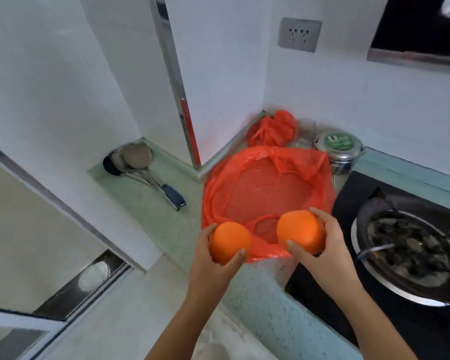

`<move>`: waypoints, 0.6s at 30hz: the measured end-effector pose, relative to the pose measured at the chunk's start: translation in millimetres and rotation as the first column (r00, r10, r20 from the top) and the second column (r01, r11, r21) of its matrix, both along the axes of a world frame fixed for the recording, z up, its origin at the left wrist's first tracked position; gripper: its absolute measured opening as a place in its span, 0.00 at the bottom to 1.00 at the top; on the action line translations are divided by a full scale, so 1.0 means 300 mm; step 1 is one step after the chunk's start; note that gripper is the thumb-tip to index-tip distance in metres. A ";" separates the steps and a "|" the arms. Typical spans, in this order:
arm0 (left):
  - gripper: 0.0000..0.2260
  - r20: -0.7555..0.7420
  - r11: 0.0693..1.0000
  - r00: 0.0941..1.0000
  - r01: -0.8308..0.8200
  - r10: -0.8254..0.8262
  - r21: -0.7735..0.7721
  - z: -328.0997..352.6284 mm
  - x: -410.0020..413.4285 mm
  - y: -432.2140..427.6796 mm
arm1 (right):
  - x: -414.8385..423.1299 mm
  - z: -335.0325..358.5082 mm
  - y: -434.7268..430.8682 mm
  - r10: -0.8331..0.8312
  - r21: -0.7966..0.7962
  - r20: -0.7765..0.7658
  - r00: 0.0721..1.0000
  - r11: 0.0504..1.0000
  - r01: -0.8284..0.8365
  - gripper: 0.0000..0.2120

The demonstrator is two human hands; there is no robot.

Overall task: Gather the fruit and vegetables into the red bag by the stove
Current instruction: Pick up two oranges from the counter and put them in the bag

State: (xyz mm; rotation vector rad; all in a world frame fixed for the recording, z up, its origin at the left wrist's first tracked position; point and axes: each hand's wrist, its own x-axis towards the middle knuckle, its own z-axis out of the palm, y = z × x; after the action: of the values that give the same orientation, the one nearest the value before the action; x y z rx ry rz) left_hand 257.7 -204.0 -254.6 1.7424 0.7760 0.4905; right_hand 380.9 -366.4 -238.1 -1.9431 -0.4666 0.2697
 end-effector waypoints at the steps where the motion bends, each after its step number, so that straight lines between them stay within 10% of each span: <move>1: 0.31 -0.013 1.000 0.999 0.029 -0.029 0.011 -0.011 0.039 0.031 | 0.019 -0.006 0.020 -0.024 -0.012 0.004 1.000 1.000 0.024 0.33; 18: 0.38 -0.093 0.853 0.852 0.520 -0.516 0.032 -0.147 0.700 0.448 | 0.317 -0.166 0.389 -0.471 -0.182 0.037 0.881 0.864 0.470 0.34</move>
State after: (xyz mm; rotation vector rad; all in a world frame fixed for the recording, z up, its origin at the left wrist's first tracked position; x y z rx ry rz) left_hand 467.7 -69.6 -298.7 1.9406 0.3162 0.0709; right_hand 475.8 -249.6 -287.8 -2.1681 0.0552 0.0017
